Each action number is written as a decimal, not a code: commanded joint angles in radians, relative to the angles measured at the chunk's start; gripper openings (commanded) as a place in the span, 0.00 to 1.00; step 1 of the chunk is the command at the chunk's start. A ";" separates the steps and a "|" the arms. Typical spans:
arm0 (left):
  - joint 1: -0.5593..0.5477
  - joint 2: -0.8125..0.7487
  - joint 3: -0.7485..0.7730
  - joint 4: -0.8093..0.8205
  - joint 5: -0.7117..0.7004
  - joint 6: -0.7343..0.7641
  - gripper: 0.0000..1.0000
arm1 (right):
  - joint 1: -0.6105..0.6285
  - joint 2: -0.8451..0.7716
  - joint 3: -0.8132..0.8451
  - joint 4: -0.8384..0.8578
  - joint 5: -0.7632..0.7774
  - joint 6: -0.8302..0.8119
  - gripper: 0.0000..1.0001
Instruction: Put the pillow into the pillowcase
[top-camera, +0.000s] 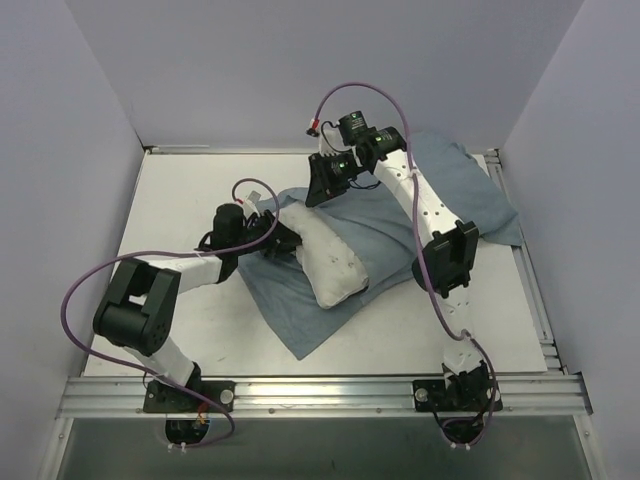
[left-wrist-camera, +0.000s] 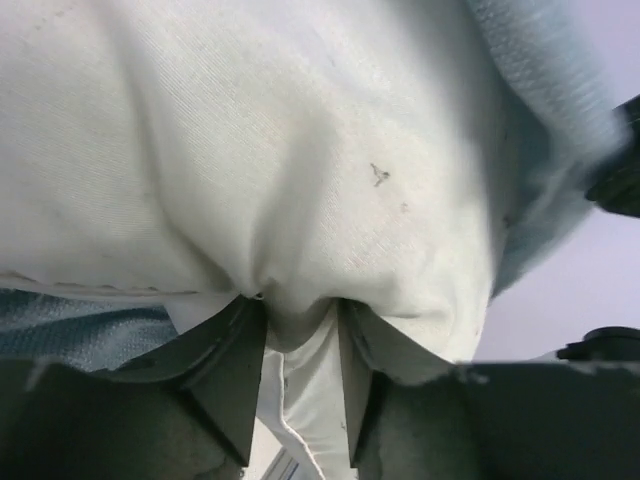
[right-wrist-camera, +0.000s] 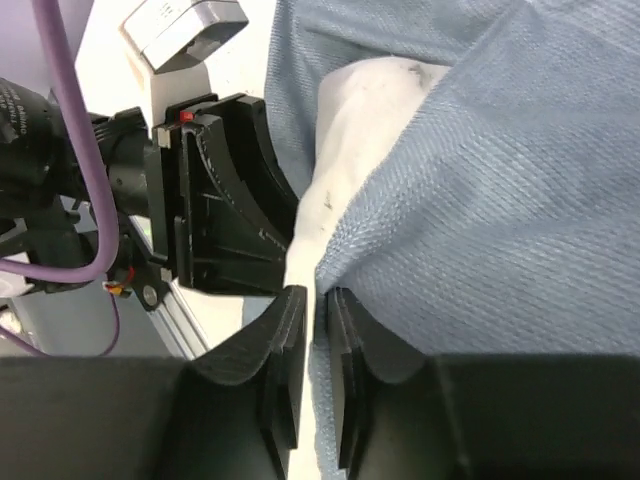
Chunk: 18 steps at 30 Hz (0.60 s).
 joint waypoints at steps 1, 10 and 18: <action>0.016 -0.062 -0.005 0.081 0.001 -0.005 0.44 | 0.078 -0.012 0.122 0.002 -0.048 0.053 0.19; 0.043 -0.301 0.009 -0.301 -0.010 0.309 0.68 | 0.038 -0.619 -0.598 0.010 0.411 -0.172 0.49; -0.114 -0.258 -0.001 -0.326 -0.097 0.277 0.70 | 0.067 -0.761 -0.983 0.148 0.572 -0.240 0.47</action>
